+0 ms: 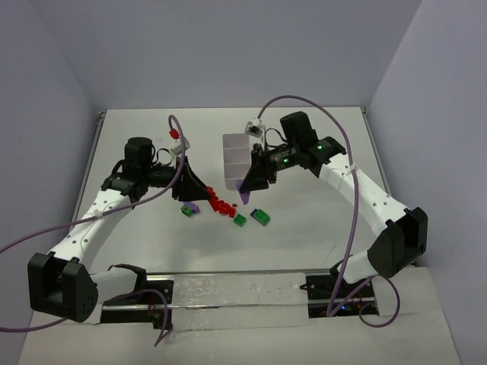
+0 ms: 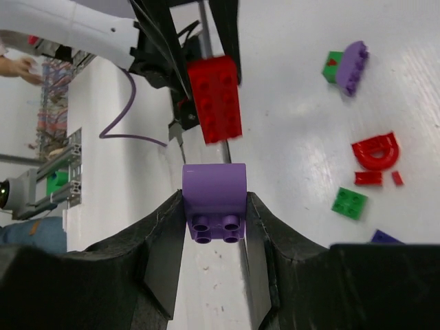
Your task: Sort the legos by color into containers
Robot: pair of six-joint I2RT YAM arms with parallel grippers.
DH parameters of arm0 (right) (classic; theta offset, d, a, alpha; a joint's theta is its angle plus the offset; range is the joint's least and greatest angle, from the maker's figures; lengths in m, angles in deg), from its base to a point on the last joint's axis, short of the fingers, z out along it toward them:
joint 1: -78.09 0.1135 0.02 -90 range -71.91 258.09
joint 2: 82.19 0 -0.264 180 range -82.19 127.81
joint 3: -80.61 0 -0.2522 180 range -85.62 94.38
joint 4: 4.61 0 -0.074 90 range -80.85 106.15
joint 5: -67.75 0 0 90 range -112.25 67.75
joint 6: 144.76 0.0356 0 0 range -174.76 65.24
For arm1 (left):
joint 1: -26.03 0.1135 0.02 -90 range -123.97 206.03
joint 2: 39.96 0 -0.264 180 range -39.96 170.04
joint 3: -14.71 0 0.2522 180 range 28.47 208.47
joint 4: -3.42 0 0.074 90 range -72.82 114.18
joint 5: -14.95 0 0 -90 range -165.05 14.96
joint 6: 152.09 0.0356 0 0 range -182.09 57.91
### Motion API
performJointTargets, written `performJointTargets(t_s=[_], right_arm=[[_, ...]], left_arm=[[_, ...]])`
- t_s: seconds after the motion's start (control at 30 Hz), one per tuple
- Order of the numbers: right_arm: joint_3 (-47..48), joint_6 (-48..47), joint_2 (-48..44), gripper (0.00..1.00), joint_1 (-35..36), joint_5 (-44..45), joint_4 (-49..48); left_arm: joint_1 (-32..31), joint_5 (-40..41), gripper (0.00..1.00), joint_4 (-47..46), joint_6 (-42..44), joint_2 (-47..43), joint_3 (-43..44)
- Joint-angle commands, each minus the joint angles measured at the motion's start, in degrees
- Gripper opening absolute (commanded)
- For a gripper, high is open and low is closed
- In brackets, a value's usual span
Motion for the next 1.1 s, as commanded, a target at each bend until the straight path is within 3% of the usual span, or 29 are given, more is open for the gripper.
performJointTargets(t_s=[0.0,0.13,0.3,0.4,0.6,0.77,1.07], right_arm=[[1.62,-4.83,-0.58,0.0,-3.35,-1.15,4.39],[1.29,1.0,-0.24,0.0,-4.89,6.89,-2.61],[-3.87,16.21,-2.83,0.0,-3.62,32.99,-21.82],[-0.68,19.2,-0.15,0.0,-1.56,48.76,-23.22],[3.04,19.95,5.19,0.0,1.97,69.22,-28.59],[3.21,17.71,9.27,0.0,6.55,79.37,-35.03],[0.49,13.44,14.78,0.0,9.38,84.01,-47.06]], left_arm=[[4.06,-1.68,0.0,13.85,13.89,0.84,4.28],[7.39,-0.53,0.0,12.8,14.31,1.12,4.45],[8.87,9.52,0.0,-2.16,1.7,-2.96,0.24],[8.87,17.64,0.0,-5.26,-1.83,-4.07,-0.78],[8.87,28.17,0.0,-8.9,-7.17,-5.32,-2.42],[8.19,35.75,0.0,-8.61,-9.81,-4.88,-1.56],[4.69,45.55,0.0,-8.66,-12.71,-2.62,-0.79]])
